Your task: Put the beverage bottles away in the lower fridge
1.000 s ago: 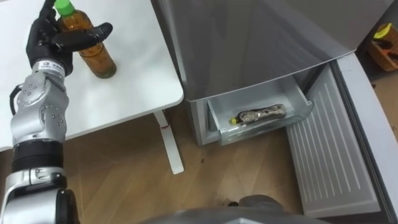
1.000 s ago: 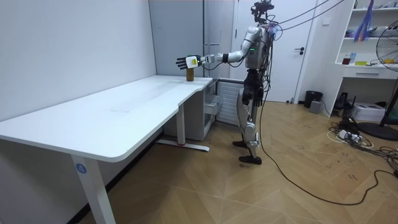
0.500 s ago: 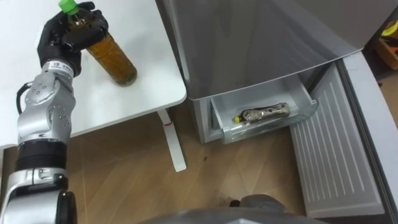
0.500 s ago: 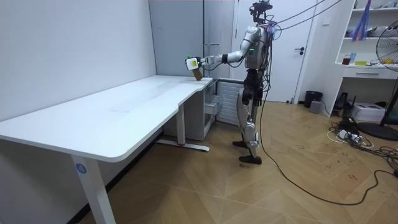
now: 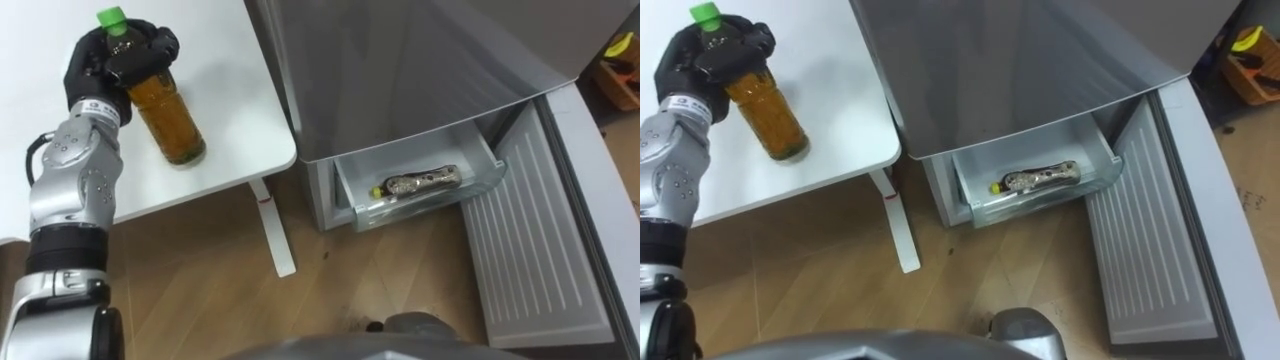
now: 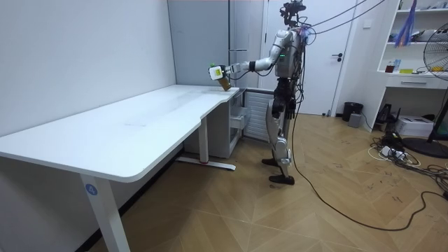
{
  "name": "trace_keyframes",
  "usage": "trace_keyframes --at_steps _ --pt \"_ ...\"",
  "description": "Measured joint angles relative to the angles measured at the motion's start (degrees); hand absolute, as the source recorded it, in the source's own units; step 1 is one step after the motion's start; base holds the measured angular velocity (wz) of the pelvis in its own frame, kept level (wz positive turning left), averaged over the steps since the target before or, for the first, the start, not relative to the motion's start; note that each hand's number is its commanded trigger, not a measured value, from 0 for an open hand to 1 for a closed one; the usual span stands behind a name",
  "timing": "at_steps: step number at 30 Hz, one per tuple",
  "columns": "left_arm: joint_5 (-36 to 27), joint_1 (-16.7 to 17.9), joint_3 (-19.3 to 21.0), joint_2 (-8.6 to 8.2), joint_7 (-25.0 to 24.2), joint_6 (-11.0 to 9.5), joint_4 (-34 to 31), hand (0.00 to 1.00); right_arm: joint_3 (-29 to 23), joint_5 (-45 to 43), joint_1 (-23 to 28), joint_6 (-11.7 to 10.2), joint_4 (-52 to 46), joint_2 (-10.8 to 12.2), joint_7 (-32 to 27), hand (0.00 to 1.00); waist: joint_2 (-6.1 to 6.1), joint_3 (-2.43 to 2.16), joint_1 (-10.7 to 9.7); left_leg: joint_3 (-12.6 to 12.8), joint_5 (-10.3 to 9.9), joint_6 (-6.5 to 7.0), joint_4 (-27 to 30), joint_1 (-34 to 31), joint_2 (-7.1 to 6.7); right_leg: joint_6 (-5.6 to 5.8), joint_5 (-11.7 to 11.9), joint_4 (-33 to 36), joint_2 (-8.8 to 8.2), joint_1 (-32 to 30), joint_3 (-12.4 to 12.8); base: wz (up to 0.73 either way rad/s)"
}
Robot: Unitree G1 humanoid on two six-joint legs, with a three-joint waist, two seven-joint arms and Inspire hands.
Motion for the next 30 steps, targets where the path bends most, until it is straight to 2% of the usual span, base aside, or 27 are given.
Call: trace_keyframes --at_steps 8,14,16,17,20,23,27,30 --pt "-0.04 0.00 0.00 -0.01 0.84 0.00 -1.09 1.00 0.01 0.26 -0.32 0.00 0.48 0.01 -0.02 0.00 -0.08 -0.08 0.05 -0.04 0.00 0.00 0.08 0.03 0.01 0.00 0.00 0.07 0.00 0.06 -0.15 0.00" --pt "0.02 0.96 -0.04 -0.45 3.18 0.01 -9.66 1.00 2.29 0.28 -1.06 0.04 0.66 0.08 0.18 0.00 -0.70 -0.26 0.30 -1.01 0.00 0.00 0.54 -0.30 0.05 -0.05 0.01 -0.11 -0.19 0.23 -1.22 0.05" --pt "0.00 3.29 -0.02 -0.69 3.26 -0.02 -16.82 1.00 2.22 -0.03 -1.07 0.12 0.69 0.09 0.18 0.00 -0.75 -0.26 0.39 -1.53 0.00 0.00 0.54 -0.42 0.10 -0.14 -0.04 -0.16 -0.24 0.27 -1.55 0.08" --pt "0.00 4.05 0.00 -0.69 3.23 -0.02 -18.42 1.00 2.25 0.00 -1.06 0.13 0.66 0.09 0.19 0.00 -0.74 -0.26 0.43 -1.52 0.00 0.00 0.56 -0.37 0.11 -0.17 -0.07 -0.16 -0.23 0.34 -1.57 0.00" --pt "-0.02 9.21 -0.02 -1.22 2.74 -0.01 -26.75 1.00 2.28 1.32 -1.19 0.14 0.37 0.27 0.26 0.00 -0.71 -0.25 0.95 -1.57 0.01 -0.01 0.64 -0.14 0.20 -0.30 -0.18 -0.18 -0.16 0.59 -1.67 0.00" --pt "-0.06 11.85 -0.11 -3.03 1.50 -0.01 -28.94 1.00 2.45 1.77 -1.18 0.40 0.32 0.38 0.21 0.00 -0.80 -0.15 2.15 -1.89 0.01 -0.01 0.75 0.04 0.20 -0.27 -0.36 -0.19 -0.20 1.00 -1.80 0.07" --pt "-0.06 14.39 -1.30 -3.33 1.43 -0.01 -29.84 1.00 3.54 2.06 -1.76 0.43 0.08 0.50 0.02 0.00 -1.11 -0.06 2.96 -3.53 0.00 -0.01 0.76 -0.65 0.13 -0.23 -0.44 -0.22 -0.57 0.85 -3.19 0.20" --pt "-0.06 15.92 -1.53 -4.85 1.46 -0.02 -29.90 1.00 4.08 3.97 -2.28 0.35 -0.52 0.55 -0.64 0.00 -1.31 -0.18 3.88 -4.66 0.01 -0.01 0.90 -1.04 0.02 -0.23 -0.44 -0.22 -1.05 1.06 -4.63 0.23"
